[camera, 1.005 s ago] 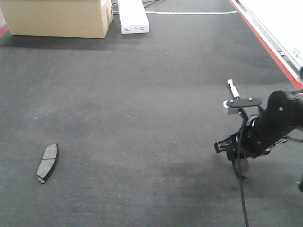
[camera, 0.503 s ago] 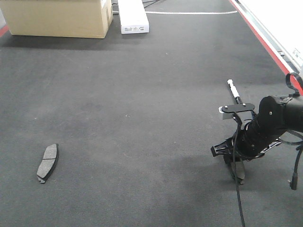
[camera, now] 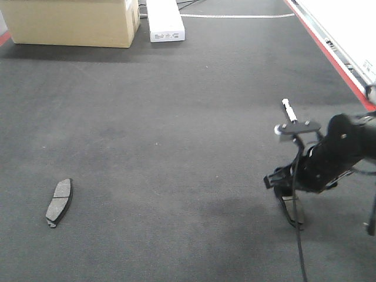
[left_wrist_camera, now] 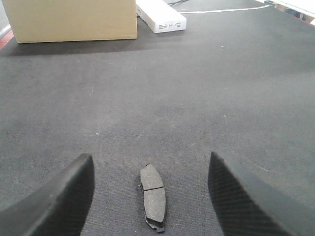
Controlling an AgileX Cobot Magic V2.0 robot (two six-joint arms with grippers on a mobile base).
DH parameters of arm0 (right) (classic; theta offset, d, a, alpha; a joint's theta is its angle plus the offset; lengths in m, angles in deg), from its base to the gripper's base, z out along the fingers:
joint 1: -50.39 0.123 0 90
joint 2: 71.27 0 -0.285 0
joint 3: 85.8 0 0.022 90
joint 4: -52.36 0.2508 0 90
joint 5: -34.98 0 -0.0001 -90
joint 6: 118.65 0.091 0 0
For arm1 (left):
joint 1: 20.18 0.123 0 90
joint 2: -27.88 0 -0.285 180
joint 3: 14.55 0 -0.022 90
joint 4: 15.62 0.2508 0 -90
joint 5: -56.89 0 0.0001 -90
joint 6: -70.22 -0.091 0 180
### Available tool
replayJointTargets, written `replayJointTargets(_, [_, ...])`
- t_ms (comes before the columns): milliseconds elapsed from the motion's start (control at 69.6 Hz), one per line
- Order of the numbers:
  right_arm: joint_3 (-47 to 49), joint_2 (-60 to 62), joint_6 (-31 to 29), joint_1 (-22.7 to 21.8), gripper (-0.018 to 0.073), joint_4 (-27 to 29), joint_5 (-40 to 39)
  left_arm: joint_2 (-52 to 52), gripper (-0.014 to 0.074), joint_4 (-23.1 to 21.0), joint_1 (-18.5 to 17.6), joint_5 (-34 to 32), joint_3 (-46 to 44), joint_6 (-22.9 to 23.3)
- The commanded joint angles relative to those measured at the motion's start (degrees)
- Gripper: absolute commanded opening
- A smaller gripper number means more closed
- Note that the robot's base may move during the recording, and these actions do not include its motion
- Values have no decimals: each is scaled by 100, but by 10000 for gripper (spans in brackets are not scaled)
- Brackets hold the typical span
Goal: Move and align brake pads A on conveyor
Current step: 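Lower the right gripper and set its brake pad on the belt, then open the right gripper and raise it, leaving pads side by side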
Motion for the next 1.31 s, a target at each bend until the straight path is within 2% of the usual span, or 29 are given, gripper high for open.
replayJointTargets(0, [1, 635, 103, -30, 462, -11, -113, -30, 491, -2, -15, -364, -142, 12])
replayJointTargets(115, [-443, 1332, 245, -30, 437, -11, -287, -30, 491, -2, -15, -364, -142, 12])
replayJointTargets(273, [-1371, 2596, 260, -30, 414, -11, -965, -30, 491, -2, -15, -364, -142, 12])
replayJointTargets(819, [-3562, 6907, 246, -24, 413, 9, -2194, -30, 491, -2, -15, -364, -142, 12])
replayJointTargets(1049, [-3939, 7737, 246, -24, 413, 9, -2431, -30, 491, -2, -15, -364, -142, 12])
replayJointTargets(1293, [-3970, 7780, 246, -24, 413, 9, -2523, -30, 491, -2, -15, -364, -142, 12])
